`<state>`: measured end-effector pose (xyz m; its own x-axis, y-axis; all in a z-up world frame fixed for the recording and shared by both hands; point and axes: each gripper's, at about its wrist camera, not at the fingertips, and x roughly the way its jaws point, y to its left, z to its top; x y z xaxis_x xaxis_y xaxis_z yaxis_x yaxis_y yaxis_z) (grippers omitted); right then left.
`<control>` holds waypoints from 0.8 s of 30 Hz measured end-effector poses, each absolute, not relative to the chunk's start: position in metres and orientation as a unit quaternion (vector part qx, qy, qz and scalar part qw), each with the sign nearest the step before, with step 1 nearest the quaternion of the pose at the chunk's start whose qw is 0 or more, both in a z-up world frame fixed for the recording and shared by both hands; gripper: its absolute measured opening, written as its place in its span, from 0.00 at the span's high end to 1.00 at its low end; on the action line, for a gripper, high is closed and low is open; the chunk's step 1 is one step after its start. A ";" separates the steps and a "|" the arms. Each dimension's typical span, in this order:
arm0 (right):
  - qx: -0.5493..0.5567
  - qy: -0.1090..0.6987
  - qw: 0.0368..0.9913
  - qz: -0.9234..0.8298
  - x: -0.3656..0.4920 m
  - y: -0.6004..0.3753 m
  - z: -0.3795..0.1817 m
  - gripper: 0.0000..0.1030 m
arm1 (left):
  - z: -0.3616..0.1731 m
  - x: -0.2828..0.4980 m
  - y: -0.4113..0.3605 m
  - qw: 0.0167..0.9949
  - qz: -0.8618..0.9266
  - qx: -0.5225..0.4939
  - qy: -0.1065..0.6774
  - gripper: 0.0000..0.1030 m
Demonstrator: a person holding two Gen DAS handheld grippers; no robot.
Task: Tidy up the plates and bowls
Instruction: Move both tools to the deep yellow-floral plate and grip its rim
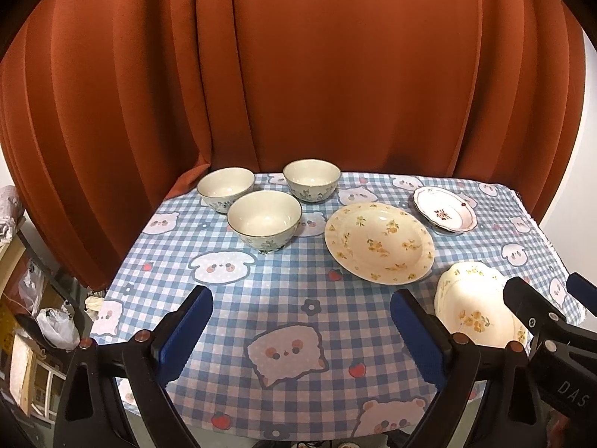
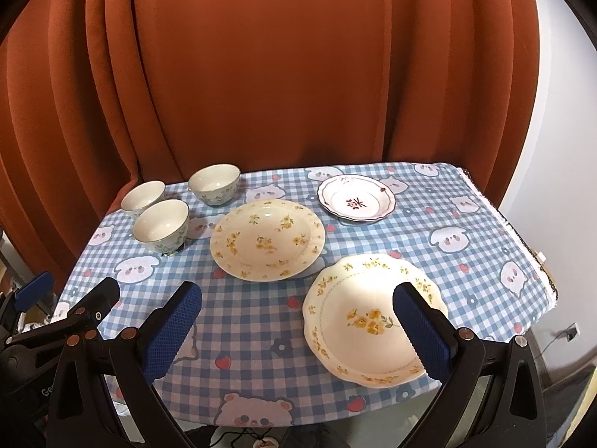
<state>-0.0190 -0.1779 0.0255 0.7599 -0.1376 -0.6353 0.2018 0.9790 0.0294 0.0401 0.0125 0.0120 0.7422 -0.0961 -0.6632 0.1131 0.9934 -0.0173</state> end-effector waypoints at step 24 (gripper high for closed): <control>0.034 0.380 0.921 -0.078 0.054 -0.313 -0.019 0.00 | -0.033 0.095 -0.129 0.916 -0.052 0.013 0.398 0.12</control>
